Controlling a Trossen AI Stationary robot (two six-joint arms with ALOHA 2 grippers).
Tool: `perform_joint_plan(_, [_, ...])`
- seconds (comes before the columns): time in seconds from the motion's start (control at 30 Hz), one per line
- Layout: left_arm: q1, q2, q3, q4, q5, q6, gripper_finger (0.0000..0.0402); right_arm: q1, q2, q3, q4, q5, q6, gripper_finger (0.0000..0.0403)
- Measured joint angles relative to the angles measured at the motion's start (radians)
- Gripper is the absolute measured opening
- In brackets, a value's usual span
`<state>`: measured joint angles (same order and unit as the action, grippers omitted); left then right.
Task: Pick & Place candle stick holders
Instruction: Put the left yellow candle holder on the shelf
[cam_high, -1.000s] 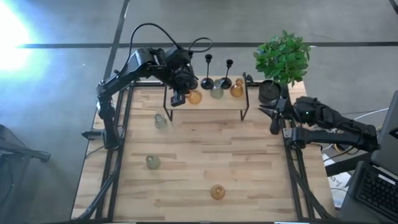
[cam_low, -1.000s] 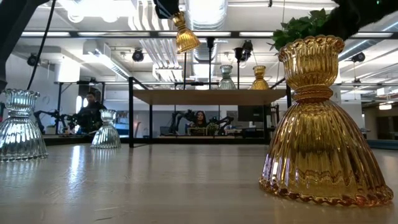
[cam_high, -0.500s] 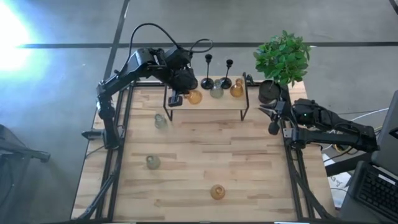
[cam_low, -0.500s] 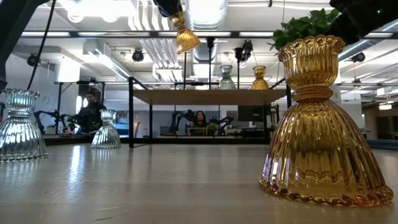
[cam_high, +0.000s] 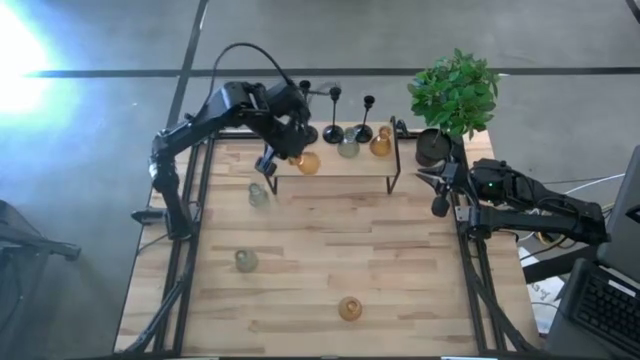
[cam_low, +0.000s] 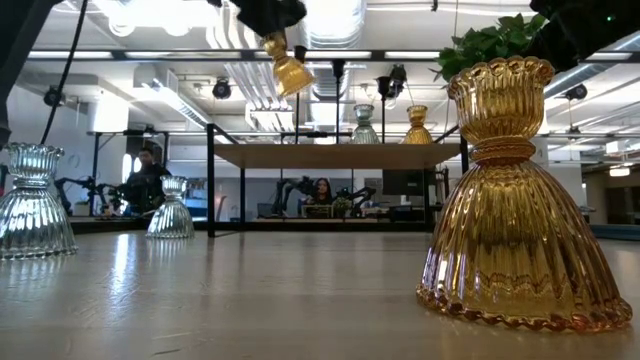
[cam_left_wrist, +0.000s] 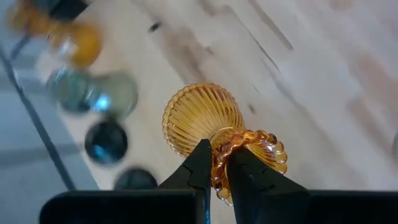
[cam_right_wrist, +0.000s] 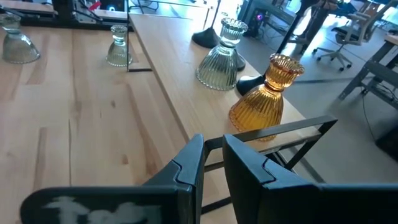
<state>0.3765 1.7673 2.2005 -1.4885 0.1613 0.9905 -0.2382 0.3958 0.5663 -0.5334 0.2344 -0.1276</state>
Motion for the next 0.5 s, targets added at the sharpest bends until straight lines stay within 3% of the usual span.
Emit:
perform_joint_plan(0.17, [-0.01,-0.002,-0.051,0.001,-0.001,0.378,0.0031,0.0,0.0,0.0,0.0,0.0,0.0,0.0052])
perform_joint_plan(0.5, [-0.02,-0.002,-0.091,0.034,0.062,0.472,0.0031,0.0,0.0,0.0,0.0,0.0,0.0,0.0052])
